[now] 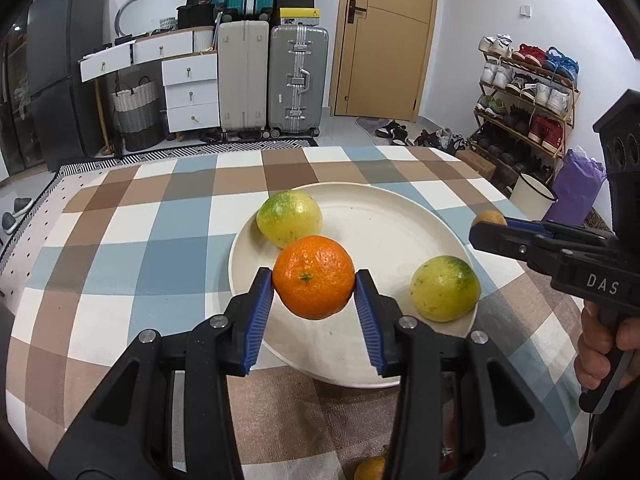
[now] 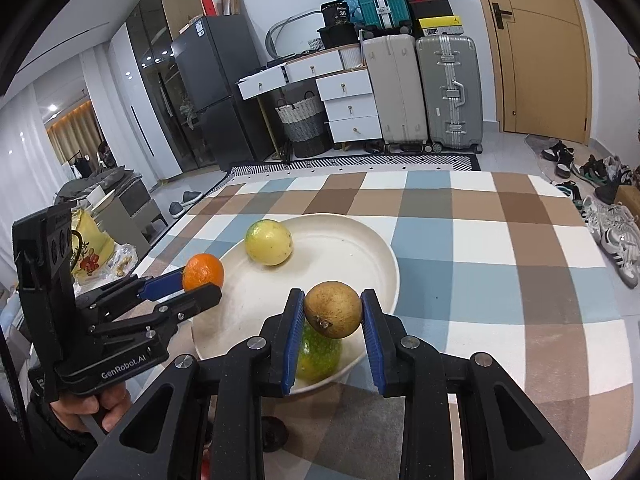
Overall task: Organize fruits
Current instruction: 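Lower the orange and pear onto the plate and open both grippers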
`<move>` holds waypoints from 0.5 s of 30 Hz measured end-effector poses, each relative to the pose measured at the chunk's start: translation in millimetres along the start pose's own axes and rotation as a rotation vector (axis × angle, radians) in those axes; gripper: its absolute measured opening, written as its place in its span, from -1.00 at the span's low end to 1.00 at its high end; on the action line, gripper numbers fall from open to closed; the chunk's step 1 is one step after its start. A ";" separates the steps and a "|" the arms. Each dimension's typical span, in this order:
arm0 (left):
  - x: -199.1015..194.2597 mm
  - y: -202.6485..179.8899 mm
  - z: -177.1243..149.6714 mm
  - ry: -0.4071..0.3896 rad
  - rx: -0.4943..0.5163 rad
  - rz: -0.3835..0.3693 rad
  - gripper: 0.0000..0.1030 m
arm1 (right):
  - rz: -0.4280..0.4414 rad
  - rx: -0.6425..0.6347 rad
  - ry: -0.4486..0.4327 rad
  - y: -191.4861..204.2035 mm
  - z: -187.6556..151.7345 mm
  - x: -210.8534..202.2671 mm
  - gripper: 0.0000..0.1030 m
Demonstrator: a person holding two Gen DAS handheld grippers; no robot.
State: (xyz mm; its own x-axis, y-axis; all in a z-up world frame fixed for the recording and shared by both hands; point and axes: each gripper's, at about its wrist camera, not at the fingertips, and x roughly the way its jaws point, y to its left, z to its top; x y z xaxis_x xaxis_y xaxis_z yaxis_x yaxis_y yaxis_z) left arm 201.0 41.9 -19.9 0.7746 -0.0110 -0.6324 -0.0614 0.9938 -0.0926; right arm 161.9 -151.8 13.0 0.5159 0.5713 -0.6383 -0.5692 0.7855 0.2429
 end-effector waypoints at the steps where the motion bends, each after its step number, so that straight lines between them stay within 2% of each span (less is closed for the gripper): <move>1: 3.3 0.7 -0.6 0.006 -0.003 0.002 -0.25 | -0.005 0.001 0.003 -0.8 0.4 3.6 -0.44; 9: 14.4 0.0 -1.9 0.018 -0.003 -0.003 -0.25 | -0.050 0.051 0.004 -9.2 -0.7 20.3 -0.44; 15: 21.7 -1.2 -0.5 0.035 0.003 -0.004 -0.25 | -0.047 0.079 0.036 -10.1 -1.6 34.5 -0.44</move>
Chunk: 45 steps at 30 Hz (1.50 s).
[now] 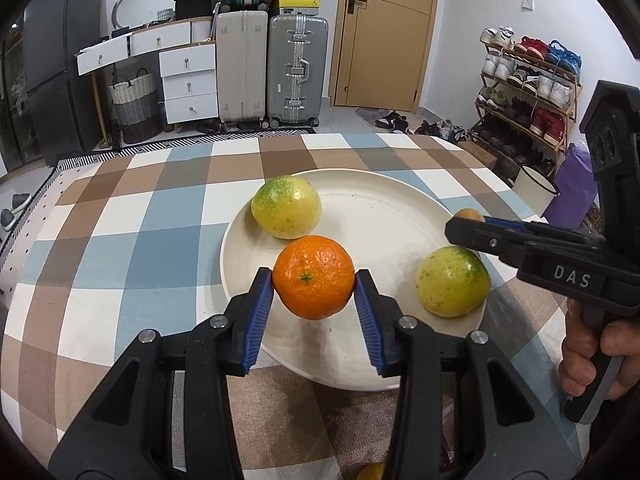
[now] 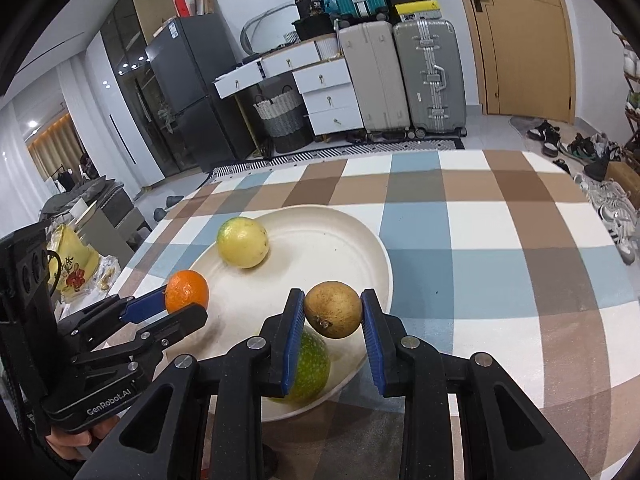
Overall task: Organize fruits
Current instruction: 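Lower the orange and pear onto the plate and open both grippers, then move both grippers back toward the tomatoes and plums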
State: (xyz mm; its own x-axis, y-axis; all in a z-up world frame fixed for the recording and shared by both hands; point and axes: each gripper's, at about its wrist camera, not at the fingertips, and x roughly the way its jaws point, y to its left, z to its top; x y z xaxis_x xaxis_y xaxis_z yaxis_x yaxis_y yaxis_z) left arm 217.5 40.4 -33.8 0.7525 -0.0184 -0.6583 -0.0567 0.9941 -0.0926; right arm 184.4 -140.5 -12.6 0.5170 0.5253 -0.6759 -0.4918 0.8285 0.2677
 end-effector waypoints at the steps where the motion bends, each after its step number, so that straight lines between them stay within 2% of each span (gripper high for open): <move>1: 1.6 0.1 0.4 0.003 -0.001 0.000 -0.25 | 0.004 0.001 -0.004 0.1 0.1 0.1 -0.44; 3: 1.4 1.3 -0.1 0.007 -0.003 -0.003 -0.25 | 0.009 -0.003 -0.002 0.5 0.8 0.0 -0.42; 5: 1.2 2.6 -0.8 0.012 -0.007 -0.006 -0.25 | 0.008 -0.006 0.001 1.6 0.7 -0.9 -0.18; 9: -2.3 2.1 0.2 0.003 -0.004 -0.010 -0.24 | -0.018 -0.029 -0.019 4.8 0.0 -7.3 -0.06; 11: -5.0 1.9 1.0 -0.003 0.000 -0.005 -0.21 | -0.021 -0.037 -0.035 5.0 0.2 -13.5 0.14; 13: -7.9 2.2 0.3 0.000 -0.004 0.003 -0.03 | -0.016 -0.036 -0.046 4.1 0.3 -18.9 0.38; 15: -12.3 5.2 -1.0 -0.003 -0.025 0.008 0.38 | -0.029 -0.038 -0.057 3.2 0.2 -23.4 0.58; 16: -14.4 7.0 -1.3 -0.007 -0.036 0.007 0.46 | -0.051 -0.036 -0.062 2.4 -0.2 -25.9 0.71; 17: -17.6 8.8 -2.1 -0.008 -0.044 0.006 0.57 | -0.077 -0.034 -0.064 1.4 -0.6 -28.3 0.75; 20: -29.3 13.6 -5.6 -0.020 -0.051 0.010 0.61 | -0.074 -0.031 -0.065 -2.6 -3.3 -35.0 0.98; 25: -49.1 14.4 -14.1 -0.040 -0.042 0.026 0.81 | -0.056 -0.027 -0.066 -5.0 -12.4 -44.9 0.99; 26: -52.5 14.1 -15.1 -0.045 -0.041 0.032 0.94 | -0.052 -0.031 -0.065 -4.0 -13.9 -45.9 0.99; 27: -56.4 13.8 -16.6 -0.053 -0.041 0.041 0.98 | -0.047 -0.034 -0.062 -3.3 -15.2 -46.9 0.99; 38: -88.3 11.8 -40.1 -0.058 -0.009 0.059 0.98 | -0.025 -0.116 -0.004 17.8 -43.2 -54.4 0.99; 45: -102.3 16.3 -56.4 -0.030 -0.011 0.055 0.98 | -0.022 -0.151 0.036 27.5 -60.7 -66.0 0.99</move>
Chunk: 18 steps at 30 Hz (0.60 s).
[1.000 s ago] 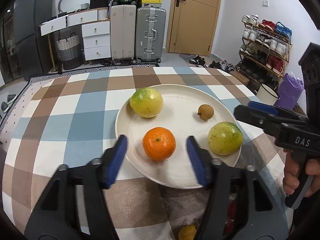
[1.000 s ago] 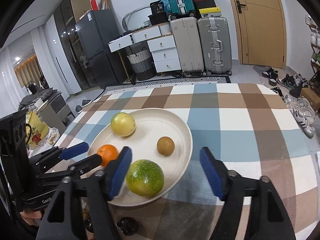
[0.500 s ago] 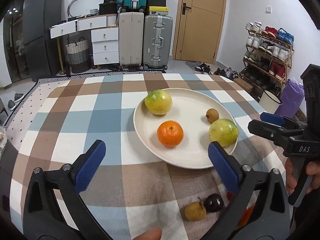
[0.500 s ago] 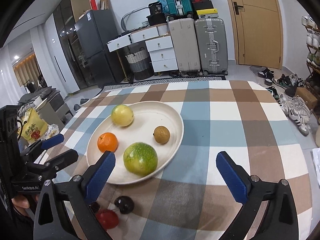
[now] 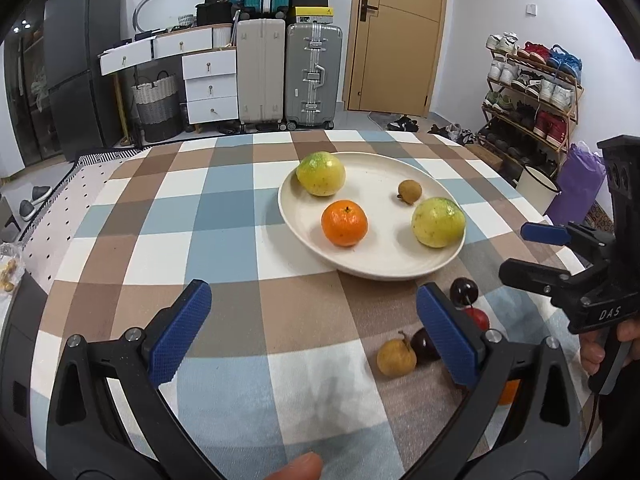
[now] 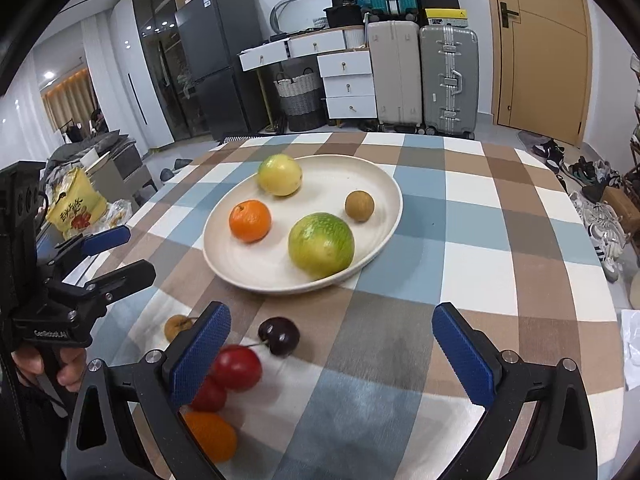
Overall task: Organize fruits
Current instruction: 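Move both grippers back toward the tomatoes and plums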
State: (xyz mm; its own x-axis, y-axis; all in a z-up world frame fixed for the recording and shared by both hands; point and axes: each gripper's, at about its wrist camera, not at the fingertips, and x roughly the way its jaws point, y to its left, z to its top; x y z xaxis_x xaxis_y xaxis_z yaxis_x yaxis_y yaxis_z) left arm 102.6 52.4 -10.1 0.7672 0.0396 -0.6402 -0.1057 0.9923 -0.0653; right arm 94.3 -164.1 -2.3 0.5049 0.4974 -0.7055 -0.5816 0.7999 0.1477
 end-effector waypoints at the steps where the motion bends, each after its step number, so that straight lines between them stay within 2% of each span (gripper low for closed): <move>1: -4.3 0.2 -2.5 -0.003 0.005 0.006 0.98 | -0.001 -0.002 -0.002 1.3 -0.9 -2.6 0.99; 10: -35.9 -1.0 -25.2 0.001 0.011 0.017 0.98 | -0.002 -0.004 0.000 16.8 -18.8 -27.8 0.99; 18: -47.5 -12.5 -41.5 0.009 0.027 0.017 0.98 | 0.011 -0.011 0.027 32.0 -39.3 -36.9 0.99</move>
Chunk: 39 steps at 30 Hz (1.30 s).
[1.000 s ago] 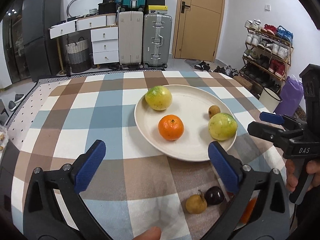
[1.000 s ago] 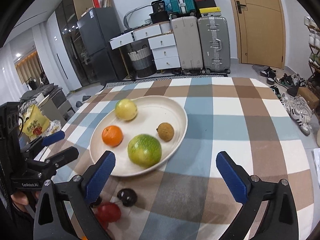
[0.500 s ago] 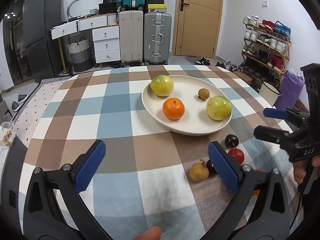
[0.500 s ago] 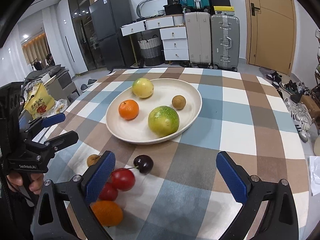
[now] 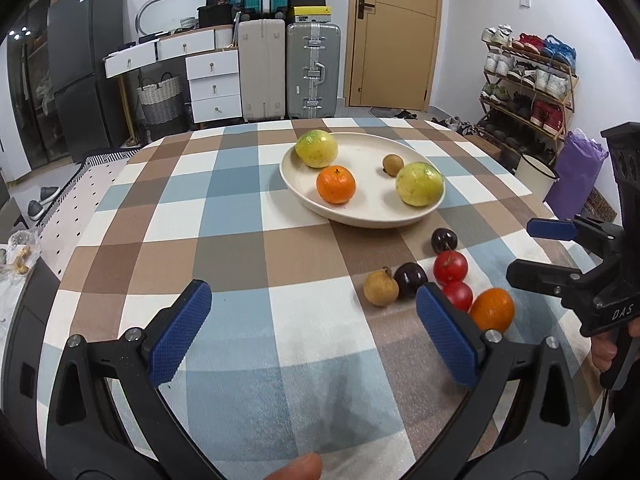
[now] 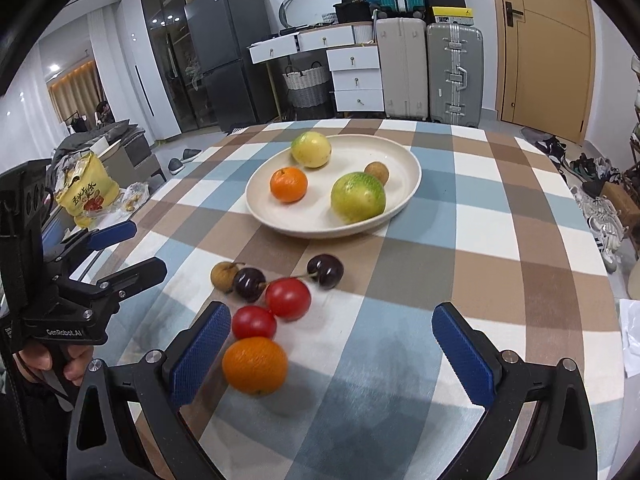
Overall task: Organize fruits
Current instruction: 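Move both grippers back toward the tomatoes and plums, then grasp the second orange with the right gripper while the left gripper grasps the pear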
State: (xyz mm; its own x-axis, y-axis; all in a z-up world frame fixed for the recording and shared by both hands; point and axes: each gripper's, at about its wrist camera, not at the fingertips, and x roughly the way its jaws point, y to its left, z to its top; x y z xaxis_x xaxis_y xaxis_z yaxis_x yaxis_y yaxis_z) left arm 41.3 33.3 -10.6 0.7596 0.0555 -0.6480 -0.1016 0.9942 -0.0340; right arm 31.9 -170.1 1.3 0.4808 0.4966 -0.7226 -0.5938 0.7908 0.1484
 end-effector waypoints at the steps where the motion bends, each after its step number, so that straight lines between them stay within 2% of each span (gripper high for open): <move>1: -0.5 -2.4 -1.8 0.002 0.007 0.002 0.98 | 0.001 -0.002 0.005 2.3 -3.3 0.4 0.99; 18: 11.3 -6.1 -12.1 0.049 -0.006 -0.019 0.98 | 0.021 -0.049 0.102 23.0 -27.1 20.0 0.93; 27: 13.6 -9.5 -12.5 0.060 0.004 -0.029 0.98 | 0.026 -0.071 0.124 30.9 -33.3 26.0 0.53; 31: 14.0 -10.1 -12.7 0.066 0.005 -0.032 0.98 | 0.042 -0.088 0.116 35.3 -34.0 24.1 0.22; 35: 14.8 -9.6 -12.3 0.069 0.000 -0.032 0.98 | 0.094 -0.104 0.114 40.1 -34.2 22.0 -0.14; 39: 16.4 -7.8 -12.5 0.077 -0.006 -0.035 0.98 | 0.103 -0.106 0.103 41.5 -34.4 19.8 -0.20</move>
State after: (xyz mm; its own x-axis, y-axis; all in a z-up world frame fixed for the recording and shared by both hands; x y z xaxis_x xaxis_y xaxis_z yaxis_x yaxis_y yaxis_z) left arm 46.6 25.3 -30.5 0.7109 0.0130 -0.7032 -0.0797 0.9949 -0.0622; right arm -5.5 -139.8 -30.1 0.3486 0.5293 -0.7735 -0.7036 0.6930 0.1570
